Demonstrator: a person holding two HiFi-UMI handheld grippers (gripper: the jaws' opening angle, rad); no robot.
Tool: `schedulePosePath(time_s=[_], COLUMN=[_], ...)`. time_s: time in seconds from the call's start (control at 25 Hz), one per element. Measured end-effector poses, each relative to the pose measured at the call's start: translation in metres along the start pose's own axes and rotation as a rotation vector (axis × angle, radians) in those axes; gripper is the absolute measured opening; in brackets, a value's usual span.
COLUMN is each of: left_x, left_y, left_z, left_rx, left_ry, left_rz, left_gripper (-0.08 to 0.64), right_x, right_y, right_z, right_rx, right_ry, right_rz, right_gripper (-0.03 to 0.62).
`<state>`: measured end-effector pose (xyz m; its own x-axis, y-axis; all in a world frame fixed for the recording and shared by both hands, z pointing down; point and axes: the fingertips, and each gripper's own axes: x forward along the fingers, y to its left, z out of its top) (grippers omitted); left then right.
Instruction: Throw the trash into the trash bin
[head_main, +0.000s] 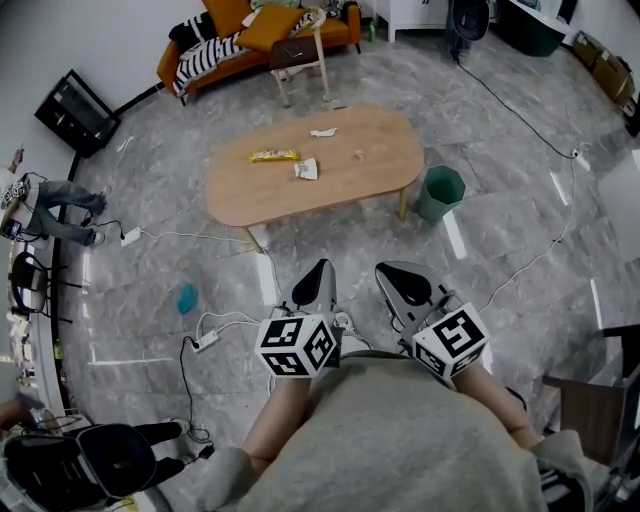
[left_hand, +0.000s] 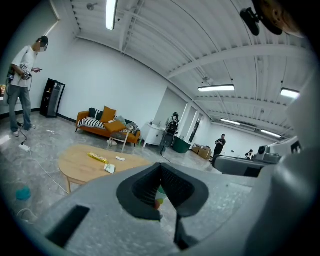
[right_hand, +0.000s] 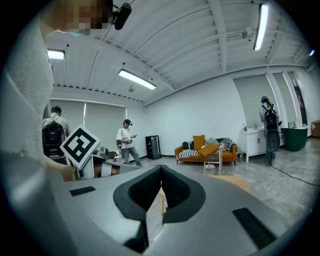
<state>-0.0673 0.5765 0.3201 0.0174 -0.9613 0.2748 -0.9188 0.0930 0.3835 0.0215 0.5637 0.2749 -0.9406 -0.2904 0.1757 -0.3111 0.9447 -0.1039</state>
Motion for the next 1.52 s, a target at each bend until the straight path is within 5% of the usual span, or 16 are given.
schedulePosePath(time_s=[1.52], left_x=[0.085], left_y=[0.165], left_z=[0.072], left_rx=[-0.016], left_ry=[0.041], left_rz=[-0.029], left_gripper=[0.008], right_x=[0.191], right_y=[-0.037], right_z=[0.016], right_rx=[0.013], right_ry=[0.048], right_rz=[-0.057], right_gripper=[0.008])
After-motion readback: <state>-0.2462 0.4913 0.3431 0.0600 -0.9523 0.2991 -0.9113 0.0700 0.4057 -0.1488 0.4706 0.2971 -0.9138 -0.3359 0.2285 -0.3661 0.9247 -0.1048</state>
